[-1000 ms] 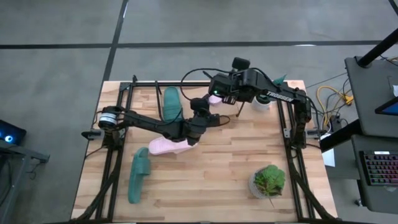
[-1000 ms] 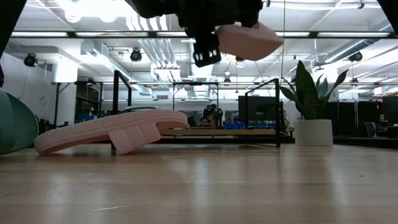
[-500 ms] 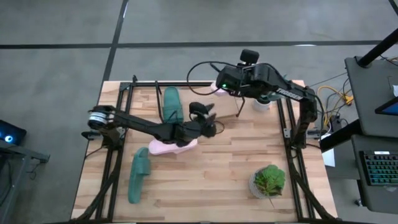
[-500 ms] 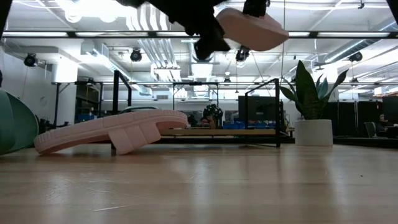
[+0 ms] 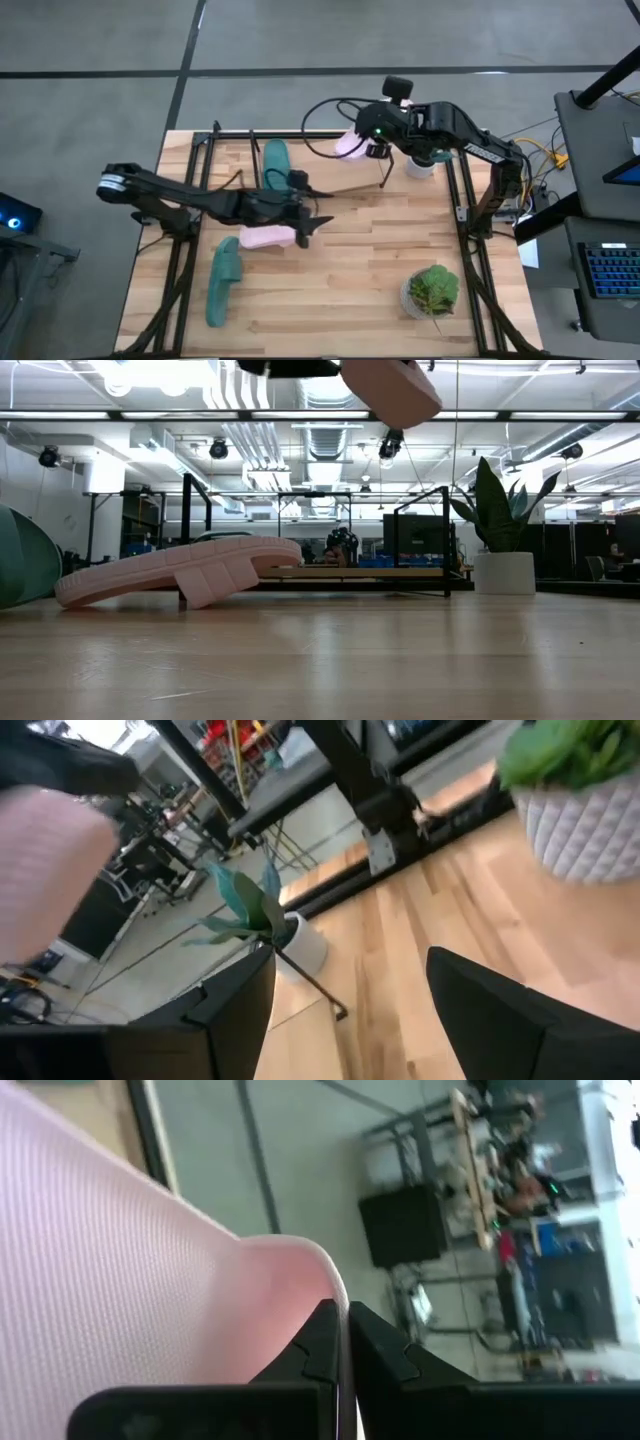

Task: Pick and place slides into the shelf
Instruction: Put the right pink slide on the shelf

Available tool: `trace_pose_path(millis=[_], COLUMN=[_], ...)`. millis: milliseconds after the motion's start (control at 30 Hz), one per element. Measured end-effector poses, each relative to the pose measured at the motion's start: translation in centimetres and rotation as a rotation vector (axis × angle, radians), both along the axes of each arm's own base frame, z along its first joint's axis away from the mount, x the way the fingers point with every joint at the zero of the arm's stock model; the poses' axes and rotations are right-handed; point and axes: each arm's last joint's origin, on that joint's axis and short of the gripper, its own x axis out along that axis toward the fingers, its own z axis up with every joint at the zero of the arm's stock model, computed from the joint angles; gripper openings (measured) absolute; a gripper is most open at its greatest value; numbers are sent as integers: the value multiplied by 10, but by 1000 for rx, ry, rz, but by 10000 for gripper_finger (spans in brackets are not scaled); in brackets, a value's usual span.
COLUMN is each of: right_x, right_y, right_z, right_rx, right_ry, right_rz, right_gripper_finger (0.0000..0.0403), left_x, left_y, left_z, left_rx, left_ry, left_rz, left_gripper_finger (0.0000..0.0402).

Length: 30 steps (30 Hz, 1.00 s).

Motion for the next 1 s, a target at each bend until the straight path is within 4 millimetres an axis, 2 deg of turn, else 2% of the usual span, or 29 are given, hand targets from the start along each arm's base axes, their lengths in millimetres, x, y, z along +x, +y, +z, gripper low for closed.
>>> trace_pose_path(millis=[267,433,567,733,1000], right_x=[12,23,34,46,65], right_y=[4,7,7,5,3], right_z=[-1,-5,-11,-28,-74], right_rx=[-16,-5,-37,-57,-113], right_ry=[53,78,88,125,224], right_rz=[174,363,475,546,615], right_gripper_finger=[8,8,8,8,8], left_x=[-46,-63,-69,-73,-74], left_y=[1,3,4,4,4], left_z=[-5,-13,-16,-18,-24], left_rx=[-99,-148,-159,-177,-211], left_ry=[-44,-57,-64,-84,-67], left_rz=[-7,-7,-10,-14,-7], left_gripper_finger=[245,245,245,245,245])
